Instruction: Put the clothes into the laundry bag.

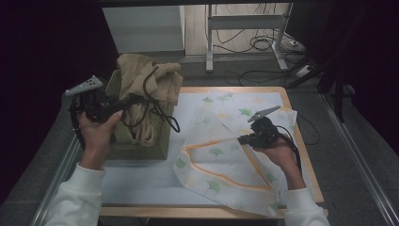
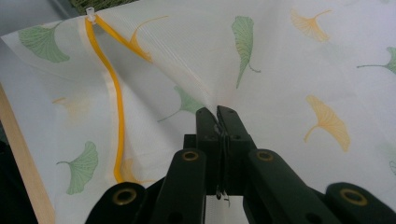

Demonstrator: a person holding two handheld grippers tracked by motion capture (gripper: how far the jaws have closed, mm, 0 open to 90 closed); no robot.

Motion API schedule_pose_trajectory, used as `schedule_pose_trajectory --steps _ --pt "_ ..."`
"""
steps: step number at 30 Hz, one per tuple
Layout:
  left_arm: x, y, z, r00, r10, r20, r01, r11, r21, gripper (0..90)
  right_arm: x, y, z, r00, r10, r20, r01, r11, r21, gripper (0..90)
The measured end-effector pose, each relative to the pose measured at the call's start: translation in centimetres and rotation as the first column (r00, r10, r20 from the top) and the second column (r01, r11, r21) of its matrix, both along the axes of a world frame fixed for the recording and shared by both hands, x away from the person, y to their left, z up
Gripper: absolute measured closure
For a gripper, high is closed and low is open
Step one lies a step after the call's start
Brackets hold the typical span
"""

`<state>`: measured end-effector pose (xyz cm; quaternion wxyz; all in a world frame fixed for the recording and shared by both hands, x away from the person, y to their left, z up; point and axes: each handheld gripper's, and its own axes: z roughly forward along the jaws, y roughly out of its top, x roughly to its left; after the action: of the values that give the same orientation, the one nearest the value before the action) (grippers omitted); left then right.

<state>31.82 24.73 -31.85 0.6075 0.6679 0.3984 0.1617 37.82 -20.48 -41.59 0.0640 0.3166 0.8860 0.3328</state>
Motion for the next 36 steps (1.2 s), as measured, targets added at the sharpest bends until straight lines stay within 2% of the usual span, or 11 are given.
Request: schedule_pose_trajectory --steps 12,26,36 --pt "-1.1 -1.7 -0.2 0.9985 -0.052 0.019 0.052 0.9986 -0.002 79.5 0.0 0.0 0.0 1.0000 0.000 -0.002 0.000 1.000 -0.001 87.0" --pt "-1.6 -3.3 -0.7 0.9954 -0.095 0.013 0.094 0.9955 0.010 79.5 0.0 0.3 -0.2 1.0000 0.003 -0.007 -0.003 1.000 -0.007 87.0" --pt "-2.2 -4.8 -1.1 0.9889 -0.148 0.009 0.148 0.9889 0.015 79.5 0.0 0.3 -0.1 1.0000 0.003 -0.003 -0.003 1.000 -0.006 87.0"
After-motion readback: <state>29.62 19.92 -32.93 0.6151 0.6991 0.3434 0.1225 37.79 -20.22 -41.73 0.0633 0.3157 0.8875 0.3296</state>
